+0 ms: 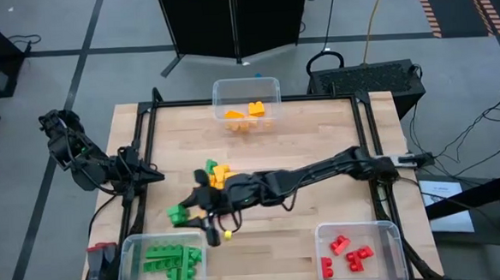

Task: Sort blocks
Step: Put the green game piece into the bottom left transparent bin

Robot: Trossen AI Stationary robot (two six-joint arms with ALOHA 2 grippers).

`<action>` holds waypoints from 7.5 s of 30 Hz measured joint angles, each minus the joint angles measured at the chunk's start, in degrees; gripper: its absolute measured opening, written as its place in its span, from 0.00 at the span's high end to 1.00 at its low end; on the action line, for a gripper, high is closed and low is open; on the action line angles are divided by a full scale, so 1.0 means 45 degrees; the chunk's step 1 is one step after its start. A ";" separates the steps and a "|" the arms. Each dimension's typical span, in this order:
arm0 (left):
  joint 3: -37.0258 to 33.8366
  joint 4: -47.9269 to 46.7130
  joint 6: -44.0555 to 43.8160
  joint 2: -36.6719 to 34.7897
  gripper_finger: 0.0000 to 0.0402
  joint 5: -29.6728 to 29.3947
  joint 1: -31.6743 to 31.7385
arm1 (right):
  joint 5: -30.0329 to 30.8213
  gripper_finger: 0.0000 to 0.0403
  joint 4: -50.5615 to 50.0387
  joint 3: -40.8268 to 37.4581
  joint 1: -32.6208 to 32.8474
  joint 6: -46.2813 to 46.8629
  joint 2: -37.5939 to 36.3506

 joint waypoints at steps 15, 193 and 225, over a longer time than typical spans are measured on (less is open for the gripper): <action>0.0000 0.0010 -0.0005 0.0000 0.99 0.0024 0.0005 | -0.0584 0.62 0.0004 0.1989 0.0536 0.1152 0.2990; -0.0015 -0.0967 -0.0554 -0.0007 0.99 -0.1328 0.0001 | -0.0063 0.64 -1.2152 0.2263 -0.5582 -0.1031 0.2597; -0.0010 -0.0908 -0.0676 0.0102 0.99 -0.1360 0.0001 | 0.0485 0.68 -0.7931 0.2292 -0.5367 0.1477 0.4297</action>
